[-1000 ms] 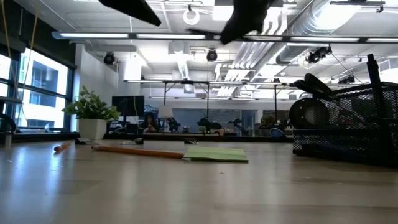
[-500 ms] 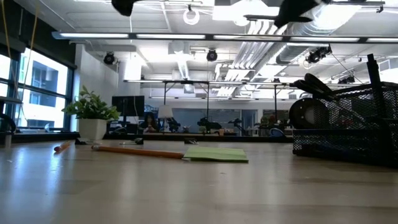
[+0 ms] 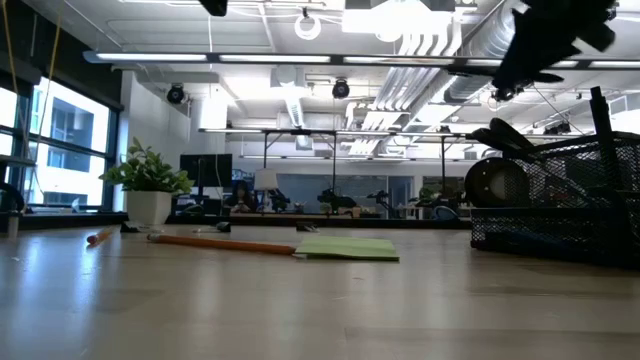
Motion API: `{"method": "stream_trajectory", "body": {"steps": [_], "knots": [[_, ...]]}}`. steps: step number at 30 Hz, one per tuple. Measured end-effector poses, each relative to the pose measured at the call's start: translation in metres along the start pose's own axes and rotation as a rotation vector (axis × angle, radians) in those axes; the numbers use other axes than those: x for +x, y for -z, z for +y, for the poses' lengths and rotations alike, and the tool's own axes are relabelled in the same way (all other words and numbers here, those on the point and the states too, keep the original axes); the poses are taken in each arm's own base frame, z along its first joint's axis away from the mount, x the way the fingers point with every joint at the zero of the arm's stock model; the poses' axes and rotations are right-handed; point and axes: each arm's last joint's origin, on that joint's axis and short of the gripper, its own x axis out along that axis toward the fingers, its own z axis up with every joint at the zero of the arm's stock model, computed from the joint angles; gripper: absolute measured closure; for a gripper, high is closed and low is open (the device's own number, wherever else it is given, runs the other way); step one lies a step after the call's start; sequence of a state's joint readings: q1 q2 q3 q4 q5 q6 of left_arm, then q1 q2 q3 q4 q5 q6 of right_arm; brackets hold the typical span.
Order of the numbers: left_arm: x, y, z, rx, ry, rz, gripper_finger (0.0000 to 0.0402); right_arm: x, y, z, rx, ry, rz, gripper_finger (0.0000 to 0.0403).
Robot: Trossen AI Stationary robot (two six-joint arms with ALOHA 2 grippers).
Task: Pick and place office supplies into organizer
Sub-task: Put the black pen into the black desk organizer, then put the orange pencil into the black desk organizer
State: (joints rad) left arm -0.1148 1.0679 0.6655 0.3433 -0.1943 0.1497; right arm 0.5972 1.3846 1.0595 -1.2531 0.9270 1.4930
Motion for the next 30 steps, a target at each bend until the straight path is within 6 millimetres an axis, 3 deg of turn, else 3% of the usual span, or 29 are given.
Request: {"method": "stream_trajectory", "body": {"steps": [9,21,30], "knots": [[0.003,0.001,0.018,-0.032,0.014,-0.022,0.0364,0.002,0.032,-0.002,0.120,-0.085,-0.098,0.0379],[0.003,0.004,0.017,-0.033,0.075,0.002,0.0365,0.011,0.059,-0.006,0.186,-0.130,-0.085,0.0366],[0.003,0.006,0.017,-0.032,0.079,0.031,0.0369,0.012,0.061,-0.007,0.186,-0.125,-0.053,0.0311]]}}
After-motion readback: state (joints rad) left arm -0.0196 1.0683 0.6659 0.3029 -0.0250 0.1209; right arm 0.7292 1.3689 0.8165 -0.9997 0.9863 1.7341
